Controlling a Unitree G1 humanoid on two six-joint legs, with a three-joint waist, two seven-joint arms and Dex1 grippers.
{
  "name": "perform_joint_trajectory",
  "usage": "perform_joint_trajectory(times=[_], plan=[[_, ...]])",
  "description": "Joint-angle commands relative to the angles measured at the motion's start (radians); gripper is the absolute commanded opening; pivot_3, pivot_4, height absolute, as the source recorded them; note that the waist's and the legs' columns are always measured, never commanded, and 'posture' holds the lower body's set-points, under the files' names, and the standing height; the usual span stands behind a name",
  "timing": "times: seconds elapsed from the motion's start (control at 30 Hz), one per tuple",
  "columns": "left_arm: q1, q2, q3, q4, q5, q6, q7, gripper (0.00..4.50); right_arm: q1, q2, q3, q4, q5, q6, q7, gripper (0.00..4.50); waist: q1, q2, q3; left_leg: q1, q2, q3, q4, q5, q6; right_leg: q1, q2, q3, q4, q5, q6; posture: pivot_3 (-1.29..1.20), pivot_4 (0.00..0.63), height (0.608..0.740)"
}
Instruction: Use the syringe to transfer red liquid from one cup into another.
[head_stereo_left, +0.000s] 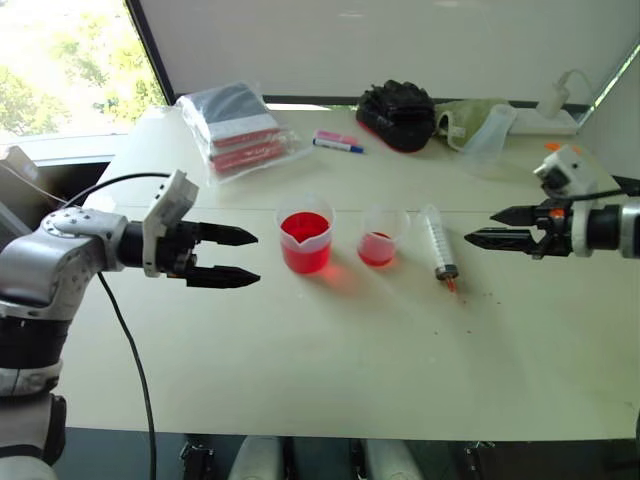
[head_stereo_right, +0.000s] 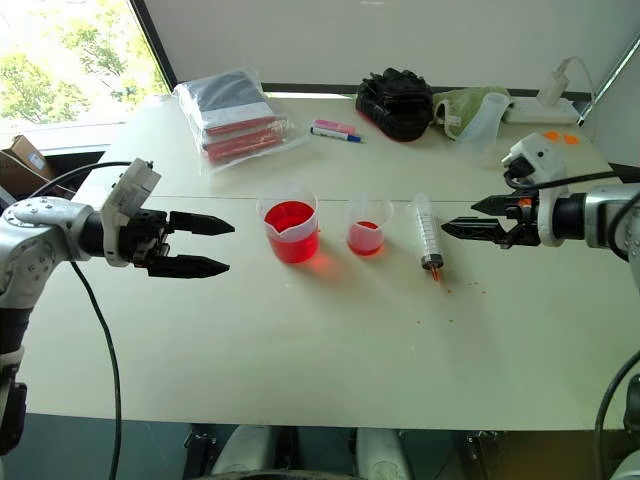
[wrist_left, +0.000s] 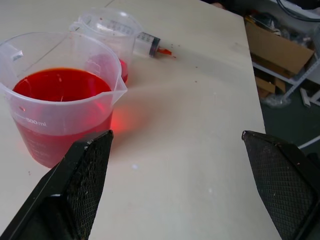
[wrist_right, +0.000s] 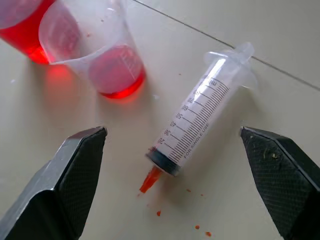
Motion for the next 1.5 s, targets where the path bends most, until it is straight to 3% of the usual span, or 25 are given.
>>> perform_joint_trajectory(times=[0.03,0.27,0.47,0.7,1.33,1.43,1.5], plan=[[0.025,-0.011,0.046,-0.087,-0.050,0.014,0.037,4.33,-0.132,0.020,0.072,0.056,-0.017,0.136,-0.033,4.45,0.002,0.000,0.000,-0.001,0.000,0.000,0.000,0.000,0.000,-0.001,0.000,0.000,0.000,0.000,0.000,0.00,0.150,0.711],[0.044,-0.050,0.032,-0.147,-0.052,-0.014,0.093,4.33,-0.406,0.201,0.211,0.408,-0.156,0.170,-0.159,4.45,0.001,0.000,0.000,-0.001,0.000,0.000,0.000,0.000,0.000,-0.001,0.000,0.000,0.000,0.000,0.000,0.00,0.150,0.711],[-0.042,-0.071,0.044,-0.148,-0.075,-0.015,0.119,4.33,-0.475,0.289,0.353,0.575,-0.267,0.036,-0.139,4.45,0.003,0.000,0.000,-0.003,-0.001,0.001,0.000,0.000,-0.001,-0.003,0.000,0.000,0.001,0.000,0.000,0.00,0.150,0.711],[-0.107,-0.095,0.058,-0.167,-0.137,0.023,0.165,4.33,-0.497,0.376,0.359,0.727,-0.334,-0.029,-0.128,4.45,-0.002,0.000,0.000,-0.009,-0.001,0.001,0.001,0.001,-0.001,-0.010,0.000,0.000,0.002,0.000,0.000,0.00,0.150,0.711],[-0.038,-0.075,0.090,-0.208,-0.138,0.005,0.231,4.33,-0.567,0.549,0.349,1.012,-0.541,-0.222,-0.143,4.45,-0.006,0.000,0.000,-0.011,-0.001,0.001,0.002,0.001,-0.002,-0.012,0.000,0.000,0.003,0.000,0.000,0.00,0.150,0.711],[-0.037,-0.071,0.105,-0.209,-0.142,0.004,0.237,4.33,-0.565,0.552,0.354,1.022,-0.568,-0.229,-0.118,3.67,-0.006,0.000,0.000,-0.011,-0.001,0.001,0.002,0.001,-0.002,-0.012,0.000,0.000,0.003,0.000,0.000,0.00,0.150,0.711],[-0.039,-0.071,0.106,-0.207,-0.142,0.002,0.238,4.33,-0.563,0.555,0.356,1.025,-0.583,-0.228,-0.102,2.63,-0.006,0.000,0.000,-0.011,-0.001,0.001,0.002,0.001,-0.002,-0.012,0.000,0.000,0.003,0.000,0.000,0.00,0.150,0.711]])
